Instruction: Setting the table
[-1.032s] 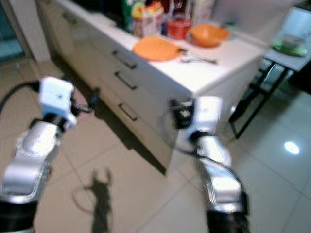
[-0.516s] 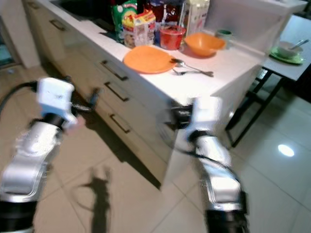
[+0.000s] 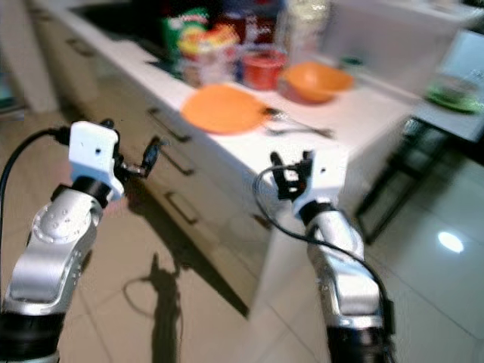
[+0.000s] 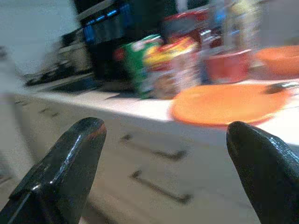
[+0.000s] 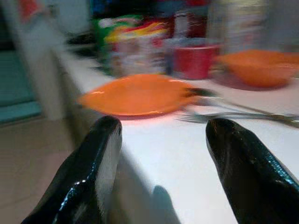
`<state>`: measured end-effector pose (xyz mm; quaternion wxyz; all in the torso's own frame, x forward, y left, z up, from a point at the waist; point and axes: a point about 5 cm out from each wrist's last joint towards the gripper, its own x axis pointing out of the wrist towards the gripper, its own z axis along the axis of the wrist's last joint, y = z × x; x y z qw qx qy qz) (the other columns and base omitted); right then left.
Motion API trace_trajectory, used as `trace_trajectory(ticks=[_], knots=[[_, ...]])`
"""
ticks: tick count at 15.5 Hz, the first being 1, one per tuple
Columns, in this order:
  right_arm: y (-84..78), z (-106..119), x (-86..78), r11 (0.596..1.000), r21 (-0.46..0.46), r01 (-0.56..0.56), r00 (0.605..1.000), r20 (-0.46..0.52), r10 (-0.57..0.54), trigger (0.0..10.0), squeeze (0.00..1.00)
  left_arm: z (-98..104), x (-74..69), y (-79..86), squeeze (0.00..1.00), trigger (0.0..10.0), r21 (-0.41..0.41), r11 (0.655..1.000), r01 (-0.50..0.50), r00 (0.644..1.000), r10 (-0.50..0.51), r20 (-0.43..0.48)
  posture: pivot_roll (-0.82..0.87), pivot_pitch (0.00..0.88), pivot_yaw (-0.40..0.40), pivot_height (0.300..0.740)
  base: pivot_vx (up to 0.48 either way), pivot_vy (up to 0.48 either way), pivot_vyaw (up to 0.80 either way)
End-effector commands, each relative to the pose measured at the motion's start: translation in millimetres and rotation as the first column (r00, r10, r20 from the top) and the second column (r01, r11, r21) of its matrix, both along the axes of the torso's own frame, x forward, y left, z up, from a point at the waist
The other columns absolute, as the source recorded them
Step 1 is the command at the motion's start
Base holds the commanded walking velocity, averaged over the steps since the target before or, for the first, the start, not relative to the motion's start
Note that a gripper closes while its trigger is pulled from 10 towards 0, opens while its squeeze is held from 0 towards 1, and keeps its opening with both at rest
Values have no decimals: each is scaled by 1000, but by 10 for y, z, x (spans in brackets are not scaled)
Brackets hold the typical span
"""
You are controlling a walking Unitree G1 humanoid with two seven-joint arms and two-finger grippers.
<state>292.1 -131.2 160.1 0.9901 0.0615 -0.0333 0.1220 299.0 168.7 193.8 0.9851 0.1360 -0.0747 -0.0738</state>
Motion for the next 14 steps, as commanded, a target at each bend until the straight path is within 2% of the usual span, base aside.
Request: trace_trajectory(ticks=[1,14], knots=[[-65,41,5,1000,-14,14,1000,16,-13,10000,0,42,19,-36,0,10000,-10,1000,10,1000,-10,12,45,0,-50,740,412,0,0],[-67,87,-5,1000,5,0,999,48,-1,10000,0,62,35,-77,0,10000,-47,998,36,999,-35,21,45,0,-54,740,410,0,0]])
